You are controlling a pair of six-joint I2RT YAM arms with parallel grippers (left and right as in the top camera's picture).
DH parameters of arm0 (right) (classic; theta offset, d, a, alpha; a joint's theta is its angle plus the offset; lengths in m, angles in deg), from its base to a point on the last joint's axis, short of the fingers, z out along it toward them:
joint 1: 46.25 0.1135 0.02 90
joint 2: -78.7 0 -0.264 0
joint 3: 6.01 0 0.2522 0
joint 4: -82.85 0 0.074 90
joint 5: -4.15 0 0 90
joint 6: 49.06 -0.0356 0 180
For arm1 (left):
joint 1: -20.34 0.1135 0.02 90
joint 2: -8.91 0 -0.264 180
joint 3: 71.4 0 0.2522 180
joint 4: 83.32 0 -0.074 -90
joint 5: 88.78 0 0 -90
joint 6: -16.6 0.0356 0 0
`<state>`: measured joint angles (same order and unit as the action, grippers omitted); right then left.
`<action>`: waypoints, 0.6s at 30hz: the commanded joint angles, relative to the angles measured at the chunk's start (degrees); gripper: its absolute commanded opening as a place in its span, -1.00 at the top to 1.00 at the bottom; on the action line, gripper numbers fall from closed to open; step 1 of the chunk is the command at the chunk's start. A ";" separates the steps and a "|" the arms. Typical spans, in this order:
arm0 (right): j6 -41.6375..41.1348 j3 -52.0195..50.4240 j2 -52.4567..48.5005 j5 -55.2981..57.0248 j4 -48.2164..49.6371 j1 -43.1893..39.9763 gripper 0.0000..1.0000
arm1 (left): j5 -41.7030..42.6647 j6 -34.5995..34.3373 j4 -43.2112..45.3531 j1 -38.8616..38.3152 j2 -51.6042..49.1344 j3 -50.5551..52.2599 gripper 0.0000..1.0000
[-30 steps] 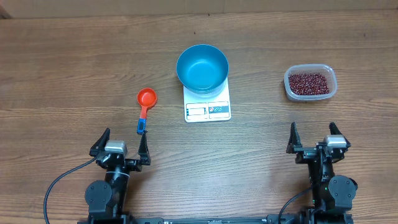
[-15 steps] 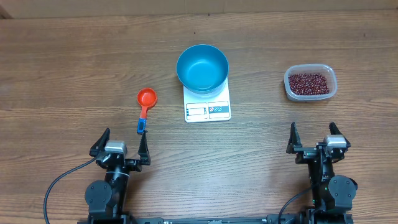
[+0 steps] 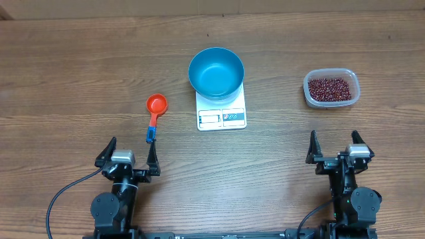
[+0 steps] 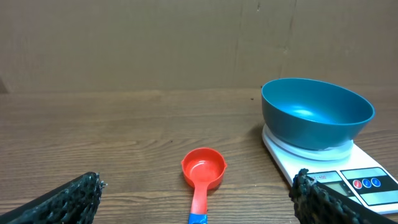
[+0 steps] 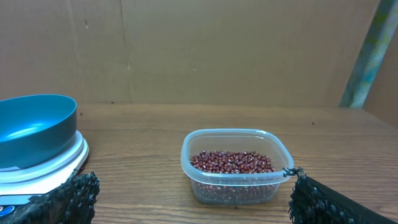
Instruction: Scoop item into bowl and weigh 150g on scale
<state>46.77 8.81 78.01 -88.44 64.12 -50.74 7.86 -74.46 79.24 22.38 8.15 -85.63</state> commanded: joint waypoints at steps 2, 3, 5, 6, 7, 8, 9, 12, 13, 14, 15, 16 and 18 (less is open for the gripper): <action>0.04 -0.61 0.55 -0.09 0.37 0.02 -1.00 | -0.57 1.86 -0.09 0.57 0.52 -1.38 -0.99; 0.02 -0.61 0.55 -0.09 0.37 0.02 -1.00 | -0.57 2.45 -0.35 0.57 0.52 -2.01 -0.99; 0.04 -0.61 0.55 -0.09 0.37 0.02 -1.00 | -0.63 3.67 -1.81 0.57 0.52 -4.00 -0.99; 0.04 -0.61 0.55 -0.09 0.37 0.02 -1.00 | -0.63 4.11 -2.75 0.57 0.50 -5.14 -0.99; 0.04 -0.61 0.55 -0.09 0.37 0.02 -1.00 | -0.66 5.05 -5.25 0.57 0.44 -7.98 -0.99; 0.02 -0.61 0.55 -0.09 0.37 0.02 -1.00 | -0.63 5.44 -6.36 0.57 0.33 -9.42 -0.99; 0.04 -0.61 0.55 -0.09 0.37 0.02 -1.00 | -0.66 5.84 -7.52 0.57 0.07 -11.17 -1.00; 0.04 -0.61 0.55 -0.09 0.37 0.02 -1.00 | -0.66 7.28 -10.03 0.57 -1.92 -16.74 -1.00; 0.04 -0.61 0.55 -0.09 0.37 0.02 -1.00 | -0.66 7.58 -10.58 0.57 -2.82 -18.43 -1.00; 0.04 -0.61 0.55 -0.09 0.37 0.02 -1.00 | -0.66 8.00 -11.30 0.57 -4.09 -20.50 -1.00; 0.04 -0.61 0.55 -0.09 0.37 0.02 -1.00 | -0.66 8.15 -11.91 0.57 -5.27 -22.21 -1.00; 0.02 -0.61 0.55 -0.09 0.37 0.02 -1.00 | -0.66 8.41 -12.83 0.57 -7.13 -24.63 -0.99; 0.04 -0.61 0.55 -0.09 0.37 0.02 -1.00 | -0.63 8.50 -14.62 0.57 -11.39 -29.46 -1.00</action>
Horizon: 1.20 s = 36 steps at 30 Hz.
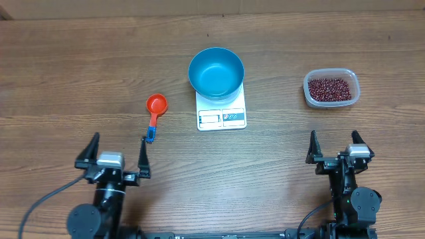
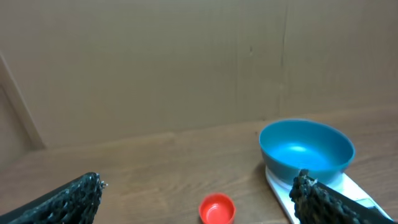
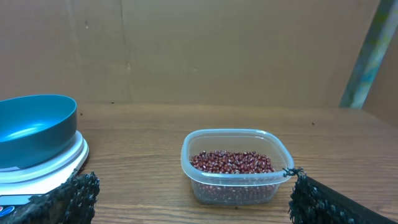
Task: Scoop item into bowl and weigh 150g on scale
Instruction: 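Move the left gripper over the orange measuring cup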
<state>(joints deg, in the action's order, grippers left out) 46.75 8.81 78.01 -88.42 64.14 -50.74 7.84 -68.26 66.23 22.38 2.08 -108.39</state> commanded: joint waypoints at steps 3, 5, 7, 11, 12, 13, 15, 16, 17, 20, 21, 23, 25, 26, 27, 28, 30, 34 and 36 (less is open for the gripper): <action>0.07 -0.61 0.55 -0.11 0.35 0.02 -1.00 | -0.61 2.71 -5.20 0.57 -12.44 -14.16 -1.00; 0.07 -0.61 0.55 -0.11 0.35 0.02 -1.00 | -0.52 3.65 -8.37 0.57 -17.40 -19.39 -0.99; 0.07 -0.61 0.55 -0.11 0.35 0.02 -1.00 | -0.02 5.31 -16.35 0.57 -28.59 -31.10 -0.99; 0.04 -0.61 0.55 -0.11 0.35 0.02 -1.00 | 0.50 6.03 -26.12 0.57 -40.13 -43.54 -0.99; 0.04 -0.61 0.55 -0.11 0.35 0.02 -1.00 | 0.50 6.03 -28.37 0.57 -42.56 -46.16 -0.99; 0.07 -0.61 0.55 -0.11 0.35 0.02 -1.00 | 0.50 6.03 -31.10 0.57 -45.51 -49.35 -0.99; 0.04 -0.61 0.55 -0.11 0.35 0.02 -1.00 | 0.50 6.01 -35.93 0.57 -50.77 -54.90 -0.99; 0.07 -0.61 0.55 -0.11 0.35 0.02 -1.00 | 0.48 5.97 -38.34 0.57 -53.33 -57.48 -0.99; 0.07 -0.61 0.55 -0.11 0.35 0.02 -1.00 | 0.48 5.70 -41.24 0.57 -56.43 -60.48 -0.99; 0.07 -0.61 0.55 -0.11 0.35 0.02 -1.00 | 0.48 5.09 -48.65 0.57 -64.19 -67.52 -0.99; 0.07 -0.61 0.55 -0.11 0.35 0.02 -1.00 | 0.50 5.11 -50.80 0.57 -66.51 -69.31 -0.99; 0.04 -0.61 0.55 -0.11 0.35 0.02 -1.00 | 0.48 5.14 -54.97 0.57 -71.93 -72.63 -0.99; 0.04 -0.61 0.55 -0.11 0.35 0.02 -1.00 | 0.48 5.14 -56.83 0.57 -75.36 -73.77 -0.99; 0.04 -0.61 0.55 -0.11 0.35 0.02 -1.00 | 0.48 5.14 -57.40 0.57 -77.22 -73.94 -0.99; 0.07 -0.61 0.55 -0.11 0.35 0.02 -1.00 | 0.46 5.14 -57.75 0.57 -78.60 -73.92 -0.99; 0.07 -0.61 0.55 -0.11 0.35 0.02 -1.00 | 0.42 5.14 -58.05 0.57 -80.32 -73.92 -0.99; 0.07 -0.61 0.55 -0.11 0.35 0.02 -1.00 | 0.44 5.14 -58.10 0.57 -83.41 -73.92 -0.99; 0.07 -0.61 0.55 -0.11 0.35 0.02 -1.00 | 0.44 5.14 -58.10 0.57 -89.66 -73.92 -0.99; 0.07 -0.61 0.55 -0.11 0.35 0.02 -1.00 | 0.44 5.14 -58.07 0.57 -92.06 -73.92 -0.99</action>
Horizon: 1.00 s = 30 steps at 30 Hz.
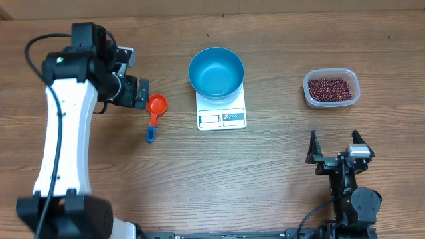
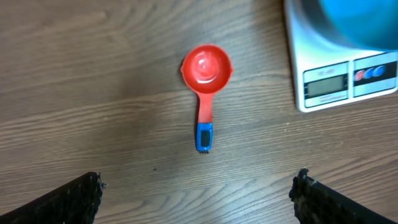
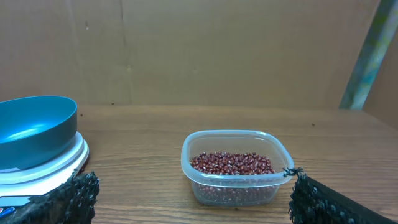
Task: Scoop item into bowl and weigh 150g on scale
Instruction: 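Move the left gripper over the orange measuring cup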
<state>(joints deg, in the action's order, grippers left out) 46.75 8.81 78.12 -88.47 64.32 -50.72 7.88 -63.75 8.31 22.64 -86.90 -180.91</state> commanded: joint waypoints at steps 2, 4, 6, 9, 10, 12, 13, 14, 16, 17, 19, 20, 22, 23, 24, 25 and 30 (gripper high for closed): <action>0.07 -0.61 0.44 -0.07 0.15 0.00 -1.00 | 0.37 0.63 -0.04 0.31 -5.51 -1.40 -0.99; 0.07 -0.61 0.44 -0.07 0.17 0.00 -1.00 | 0.22 0.66 -0.17 0.31 -8.04 -1.40 -0.99; 0.04 -0.61 0.44 -0.07 0.17 0.00 -1.00 | 0.17 0.63 -0.50 0.33 -9.97 -1.40 -0.99; 0.07 -0.61 0.44 -0.07 0.17 0.00 -1.00 | 0.17 0.63 -0.63 0.31 -12.59 -1.38 -0.99; 0.07 -0.61 0.44 -0.07 0.17 0.00 -1.00 | 0.15 0.63 -0.61 0.31 -13.31 -1.38 -0.99; 0.07 -0.61 0.44 -0.07 0.17 0.00 -1.00 | -0.07 0.63 -0.59 0.33 -14.27 -1.38 -0.99; 0.07 -0.61 0.44 -0.07 0.17 0.00 -1.00 | -0.35 0.63 -0.66 0.31 -15.15 -1.38 -0.99; 0.07 -0.61 0.44 -0.07 0.17 0.00 -1.00 | -0.48 0.61 -0.70 0.31 -15.58 -1.38 -0.99; 0.07 -0.61 0.44 -0.07 0.17 0.00 -1.00 | -0.48 0.61 -0.63 0.31 -16.70 -1.31 -0.99; 0.04 -0.61 0.44 -0.07 0.17 0.00 -1.00 | -0.50 0.61 -0.57 0.31 -17.11 -1.16 -0.99; 0.07 -0.61 0.44 -0.07 0.17 0.00 -1.00 | -0.72 0.63 -0.35 0.31 -17.88 -0.81 -0.99; 0.04 -0.61 0.44 -0.07 0.17 0.00 -1.00 | -0.85 0.61 -0.28 0.31 -18.23 -0.72 -0.99; 0.04 -0.61 0.44 -0.07 0.15 0.00 -1.00 | -0.90 0.63 -0.28 0.31 -19.12 -0.72 -0.99; 0.07 -0.61 0.44 -0.07 0.17 0.00 -1.00 | -0.92 0.63 -0.28 0.31 -19.65 -0.72 -1.00; 0.07 -0.61 0.44 -0.07 0.17 0.00 -1.00 | -0.98 0.61 -0.28 0.31 -20.22 -0.72 -0.99; 0.07 -0.61 0.44 -0.07 0.17 0.00 -1.00 | -1.01 0.61 -0.17 0.31 -20.52 -0.72 -0.99; 0.04 -0.61 0.44 -0.07 0.17 0.00 -1.00 | -1.11 0.63 0.63 0.31 -21.20 -0.24 -0.99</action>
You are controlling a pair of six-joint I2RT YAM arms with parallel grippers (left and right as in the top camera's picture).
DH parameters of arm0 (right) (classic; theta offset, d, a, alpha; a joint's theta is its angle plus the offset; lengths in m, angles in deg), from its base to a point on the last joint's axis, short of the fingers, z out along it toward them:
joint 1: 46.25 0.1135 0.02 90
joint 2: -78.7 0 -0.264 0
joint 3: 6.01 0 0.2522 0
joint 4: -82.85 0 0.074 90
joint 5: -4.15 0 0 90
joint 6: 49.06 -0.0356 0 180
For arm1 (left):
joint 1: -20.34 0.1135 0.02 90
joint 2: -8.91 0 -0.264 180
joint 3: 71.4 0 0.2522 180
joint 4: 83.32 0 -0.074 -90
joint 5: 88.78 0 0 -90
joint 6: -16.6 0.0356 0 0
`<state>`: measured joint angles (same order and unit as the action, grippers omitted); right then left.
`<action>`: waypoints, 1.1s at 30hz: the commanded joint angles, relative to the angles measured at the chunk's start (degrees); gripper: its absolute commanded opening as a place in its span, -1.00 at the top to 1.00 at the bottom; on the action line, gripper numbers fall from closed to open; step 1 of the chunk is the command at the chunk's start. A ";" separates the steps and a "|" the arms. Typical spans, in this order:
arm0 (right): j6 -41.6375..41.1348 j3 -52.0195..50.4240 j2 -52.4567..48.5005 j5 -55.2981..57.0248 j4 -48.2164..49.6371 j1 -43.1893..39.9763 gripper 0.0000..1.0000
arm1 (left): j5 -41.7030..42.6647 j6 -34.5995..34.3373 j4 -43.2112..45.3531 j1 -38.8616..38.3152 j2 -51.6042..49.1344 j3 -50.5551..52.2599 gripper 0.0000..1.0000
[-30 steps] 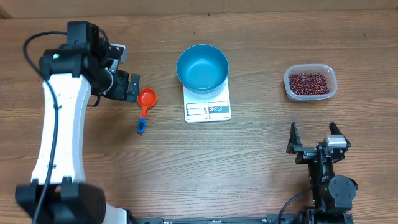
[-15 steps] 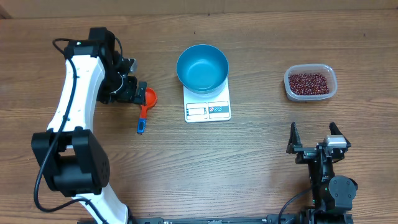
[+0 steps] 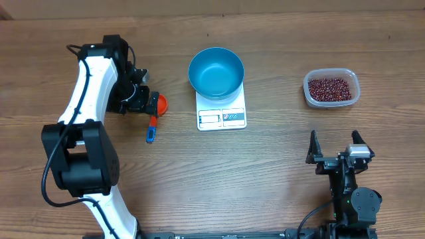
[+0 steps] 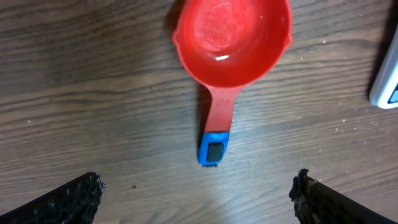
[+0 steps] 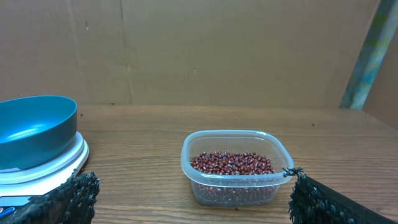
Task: Scoop item into bowl and weigh 150g on scale
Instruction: 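Move the left gripper over the orange measuring cup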
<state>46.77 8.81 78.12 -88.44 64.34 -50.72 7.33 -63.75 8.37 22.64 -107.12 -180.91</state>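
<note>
A red scoop [image 3: 159,105] with a blue-tipped handle lies on the table left of the white scale [image 3: 222,114], which carries the empty blue bowl [image 3: 216,72]. My left gripper [image 3: 145,103] hangs open just above the scoop, pointing down. In the left wrist view the scoop's cup [image 4: 231,37] and its blue handle tip [image 4: 213,151] lie between and ahead of the spread fingers [image 4: 62,202]. A clear tub of red beans [image 3: 331,88] stands at the right. My right gripper [image 3: 334,147] rests open near the front edge, facing the tub [image 5: 236,165].
The scale's display and buttons [image 3: 222,118] face the front edge. A brown cardboard wall [image 5: 199,50] closes off the back of the wooden table [image 3: 265,166]. The bowl on the scale [image 5: 34,127] shows at the left of the right wrist view.
My left gripper has come down from well above the scoop to close over it, and the scoop now fills the wrist view. It stays open. The right arm has not moved.
Both arms first rested at the front edge, with the left gripper looking level at the scoop and bowl. Then the left gripper stood further left and higher. Then it was above the scoop looking down, and now it is low over the scoop, still open.
</note>
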 commanded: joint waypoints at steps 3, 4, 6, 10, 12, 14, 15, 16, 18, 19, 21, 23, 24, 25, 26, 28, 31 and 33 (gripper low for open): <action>0.02 -0.61 0.44 -0.09 0.15 0.00 -1.00 | -0.55 0.61 1.14 0.31 -0.98 0.20 -0.98; 0.02 -0.61 0.44 -0.09 0.15 0.00 -1.00 | -0.57 0.63 1.40 0.31 -0.98 0.44 -0.99; 0.04 -0.61 0.44 -0.09 0.15 0.00 -1.00 | -0.59 0.63 1.77 0.31 -0.98 0.61 -0.99; 0.02 -0.61 0.44 -0.09 0.15 0.00 -1.00 | -0.57 0.61 3.43 0.31 -0.98 0.90 -0.99; 0.04 -0.61 0.44 -0.09 0.15 0.00 -1.00 | -0.57 0.59 4.31 0.31 -0.98 0.90 -0.99; 0.02 -0.61 0.44 -0.09 0.15 0.00 -1.00 | -0.57 0.59 5.20 0.31 -0.98 0.90 -0.99; 0.04 -0.61 0.44 -0.09 0.15 0.00 -1.00 | -0.57 0.50 5.97 0.31 -0.98 0.90 -0.99; 0.04 -0.61 0.44 -0.09 0.15 0.00 -1.00 | -0.57 0.37 6.49 0.31 -0.98 0.90 -0.99; 0.02 -0.61 0.44 -0.09 0.15 0.00 -1.00 | -0.57 0.37 7.21 0.31 -0.98 0.90 -0.99; 0.04 -0.61 0.44 -0.09 0.15 0.00 -1.00 | -0.57 0.37 7.30 0.31 -0.98 0.90 -0.99; 0.02 -0.61 0.44 -0.09 0.15 0.00 -1.00 | -0.57 0.37 7.34 0.31 -0.98 0.90 -0.99; 0.04 -0.61 0.44 -0.09 0.15 0.00 -1.00 | -0.59 0.42 7.45 0.31 -1.01 0.90 -0.99; 0.02 -0.61 0.44 -0.09 0.15 0.00 -1.00 | -0.57 0.42 7.54 0.31 -1.01 0.90 -0.99; 0.04 -0.61 0.44 -0.09 0.15 0.00 -1.00 | -0.57 0.42 7.65 0.31 -1.01 0.90 -0.99; 0.04 -0.61 0.44 -0.09 0.15 0.00 -1.00 | -0.57 0.42 7.74 0.31 -1.01 0.90 -0.99; 0.04 -0.61 0.44 -0.09 0.15 0.00 -1.00 | -0.57 0.39 7.96 0.31 -1.01 0.90 -0.99; 0.04 -0.61 0.44 -0.09 0.15 0.00 -1.00 | -0.59 0.37 8.35 0.31 -1.03 0.92 -0.99; 0.04 -0.61 0.44 -0.09 0.15 0.00 -1.00 | -0.59 -0.11 9.11 0.31 -1.09 1.20 -0.99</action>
<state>46.77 8.81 78.12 -88.47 64.32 -50.72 6.98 -63.78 16.70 22.64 -107.42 -180.38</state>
